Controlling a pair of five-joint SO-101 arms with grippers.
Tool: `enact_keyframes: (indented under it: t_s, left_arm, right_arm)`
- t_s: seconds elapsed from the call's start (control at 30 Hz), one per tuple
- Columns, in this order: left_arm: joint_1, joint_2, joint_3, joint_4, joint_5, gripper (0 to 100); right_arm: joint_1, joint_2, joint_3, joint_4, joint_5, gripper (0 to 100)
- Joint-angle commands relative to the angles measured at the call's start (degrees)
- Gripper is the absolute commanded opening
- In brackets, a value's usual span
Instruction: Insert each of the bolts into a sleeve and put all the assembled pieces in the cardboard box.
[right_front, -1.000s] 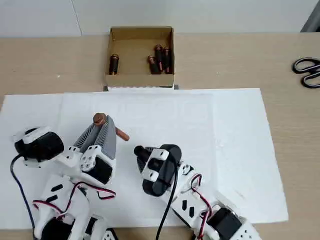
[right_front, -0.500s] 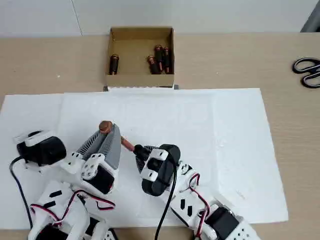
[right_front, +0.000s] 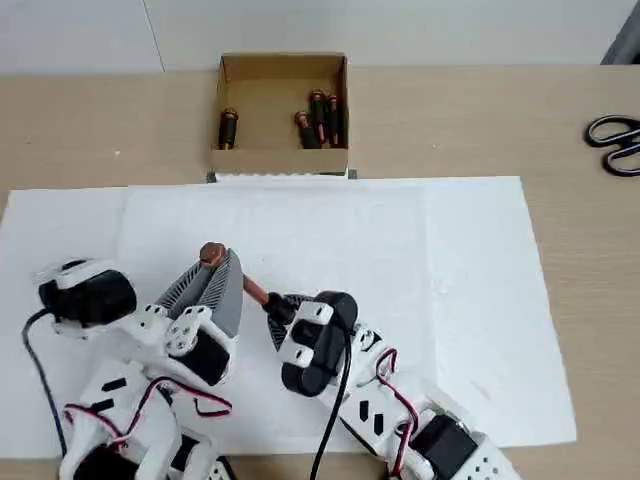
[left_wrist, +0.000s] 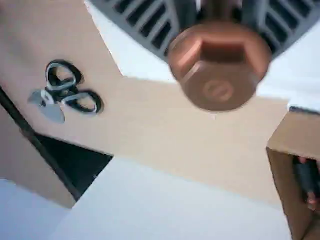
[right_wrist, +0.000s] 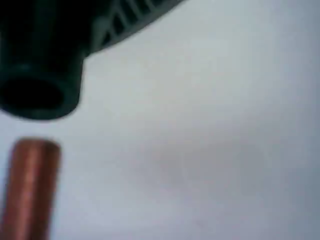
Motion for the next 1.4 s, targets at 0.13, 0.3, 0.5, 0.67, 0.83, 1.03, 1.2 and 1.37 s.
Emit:
enact_keyframes:
  t_s: [0.13, 0.3, 0.5, 0.67, 0.83, 1.03, 1.2, 1.37]
  left_arm:
    - [0.18, -0.44, -0.04, 0.00, 0.35, 1]
    - [1.14, -0.26, 0.04, 0.18, 0.35, 1]
    - [5.89, -0.26, 1.80, 0.62, 0.26, 1]
    - [5.71, -0.26, 1.80, 0.88, -0.44, 1]
    - [3.60, -0.35, 1.54, 0.53, -4.13, 1]
    - [0.44, -0.44, 1.54, 0.62, -6.77, 1]
    - [0.88, -0.26, 1.80, 0.88, -5.89, 1]
    - [6.51, -0.35, 1.71, 4.48, -5.36, 1]
  right_arm:
    - [-0.48, -0.57, -3.08, -1.71, 0.26, 0.3]
    - [-0.48, -0.57, -3.08, -1.71, 0.26, 0.3]
    - [-0.48, -0.66, -3.52, -1.80, 2.99, 0.3]
    - [-0.31, -0.66, -4.66, -1.71, 3.25, 0.3]
    - [-0.40, -0.66, -4.66, -1.71, 3.25, 0.3]
    - [-0.48, -0.66, -4.66, -1.71, 3.25, 0.3]
    - [-0.57, -0.66, -4.75, -1.71, 3.25, 0.3]
    - [-0.57, -0.66, -4.75, -1.80, 3.34, 0.3]
